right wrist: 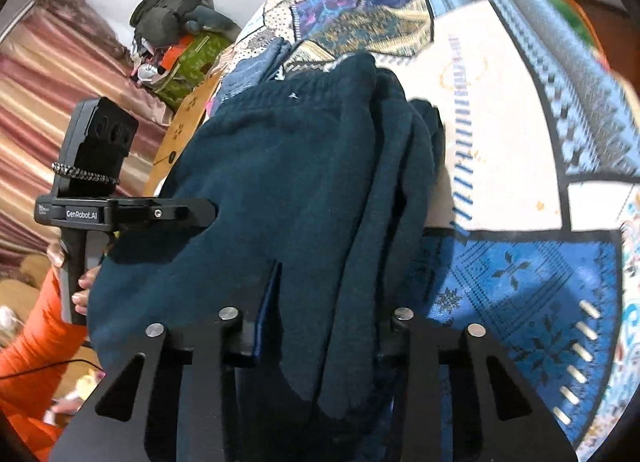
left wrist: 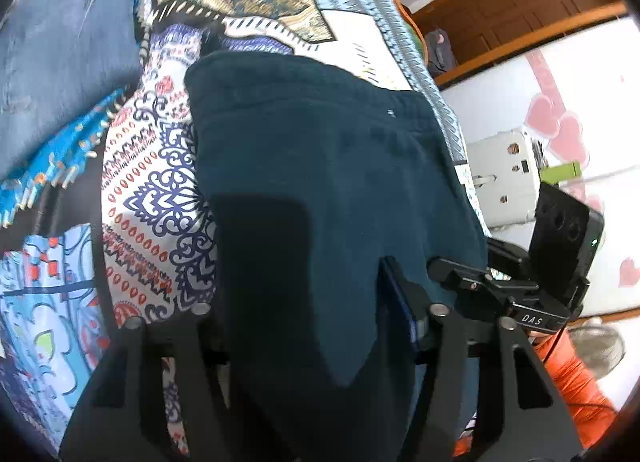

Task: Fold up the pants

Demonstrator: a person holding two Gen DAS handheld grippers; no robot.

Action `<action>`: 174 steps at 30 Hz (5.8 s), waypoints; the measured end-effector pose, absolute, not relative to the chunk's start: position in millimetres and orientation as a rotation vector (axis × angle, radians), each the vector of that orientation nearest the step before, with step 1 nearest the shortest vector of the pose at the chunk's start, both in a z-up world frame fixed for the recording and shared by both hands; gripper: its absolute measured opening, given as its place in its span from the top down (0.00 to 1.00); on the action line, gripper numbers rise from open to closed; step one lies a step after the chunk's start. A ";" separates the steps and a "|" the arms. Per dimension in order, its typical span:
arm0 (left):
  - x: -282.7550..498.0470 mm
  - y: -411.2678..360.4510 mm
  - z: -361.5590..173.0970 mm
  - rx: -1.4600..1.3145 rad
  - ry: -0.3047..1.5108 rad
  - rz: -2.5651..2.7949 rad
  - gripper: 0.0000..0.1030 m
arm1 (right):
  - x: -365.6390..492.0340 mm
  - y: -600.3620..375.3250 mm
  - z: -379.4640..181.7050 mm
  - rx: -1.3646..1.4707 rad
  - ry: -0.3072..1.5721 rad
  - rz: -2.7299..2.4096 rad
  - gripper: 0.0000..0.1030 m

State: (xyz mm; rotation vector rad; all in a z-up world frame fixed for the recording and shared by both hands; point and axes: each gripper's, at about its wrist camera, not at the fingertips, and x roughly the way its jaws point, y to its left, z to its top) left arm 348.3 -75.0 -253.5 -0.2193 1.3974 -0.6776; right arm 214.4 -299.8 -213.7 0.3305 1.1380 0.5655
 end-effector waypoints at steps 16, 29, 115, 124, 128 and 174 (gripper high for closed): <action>310.6 -28.7 -109.4 -0.070 0.933 -0.578 0.67 | 229.8 -251.8 -99.5 0.165 0.794 0.618 0.74; 372.6 64.4 -59.6 -0.125 0.765 -0.334 0.67 | 322.1 -160.3 -59.9 0.114 0.692 0.687 0.74; 79.6 70.2 2.7 -0.077 0.236 0.016 0.01 | 102.9 -166.2 0.1 0.027 0.223 0.467 0.00; 85.0 70.5 -2.9 -0.087 0.257 0.020 0.00 | 100.2 -161.3 0.2 0.012 0.224 0.455 0.00; 86.2 70.3 -3.8 -0.086 0.260 0.024 0.00 | 100.1 -161.5 -0.5 0.012 0.232 0.453 0.00; 87.5 67.9 -7.1 -0.058 0.278 -0.052 0.00 | 97.7 -172.7 5.8 0.041 0.230 0.419 0.00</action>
